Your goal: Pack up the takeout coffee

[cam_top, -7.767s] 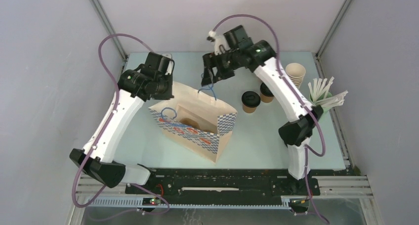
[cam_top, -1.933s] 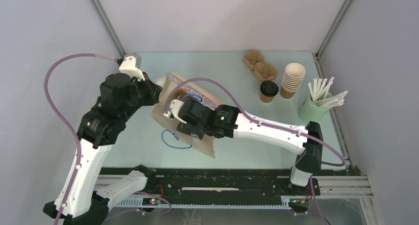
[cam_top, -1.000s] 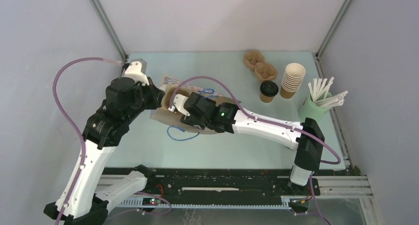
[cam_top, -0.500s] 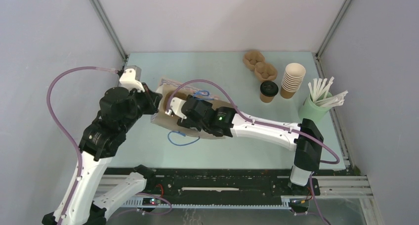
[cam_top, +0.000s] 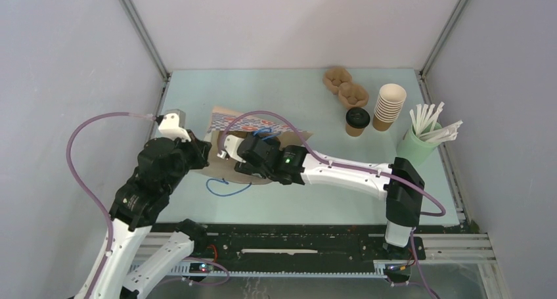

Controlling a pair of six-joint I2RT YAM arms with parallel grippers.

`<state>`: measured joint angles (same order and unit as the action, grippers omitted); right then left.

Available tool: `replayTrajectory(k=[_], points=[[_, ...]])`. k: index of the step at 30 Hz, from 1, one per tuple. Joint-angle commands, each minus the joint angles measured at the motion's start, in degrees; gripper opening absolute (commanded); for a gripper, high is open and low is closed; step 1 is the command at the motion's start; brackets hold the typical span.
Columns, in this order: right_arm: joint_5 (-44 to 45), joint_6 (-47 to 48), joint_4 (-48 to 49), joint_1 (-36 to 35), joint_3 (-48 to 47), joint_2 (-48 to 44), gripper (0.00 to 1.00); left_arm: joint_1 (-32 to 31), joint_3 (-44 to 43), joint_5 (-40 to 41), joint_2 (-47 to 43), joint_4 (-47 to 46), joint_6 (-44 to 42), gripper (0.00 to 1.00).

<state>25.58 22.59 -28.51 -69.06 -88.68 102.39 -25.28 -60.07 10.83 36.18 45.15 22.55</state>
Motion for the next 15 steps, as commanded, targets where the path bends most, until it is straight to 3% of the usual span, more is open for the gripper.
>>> replayTrajectory(k=[1,6,15], points=[[2.3,-0.6,-1.0,-0.3,-3.1,0.2,0.17,-0.2,2.3,2.2,-1.3,0.5,1.4,0.00],[-2.7,0.3,-1.8,-0.4,-3.1,-0.1,0.17,-0.2,5.1,3.2,-3.8,1.2,1.9,0.00],[-2.8,-0.8,-2.9,1.4,-8.5,3.1,0.16,-0.2,8.6,3.2,-7.4,2.4,1.3,0.00]])
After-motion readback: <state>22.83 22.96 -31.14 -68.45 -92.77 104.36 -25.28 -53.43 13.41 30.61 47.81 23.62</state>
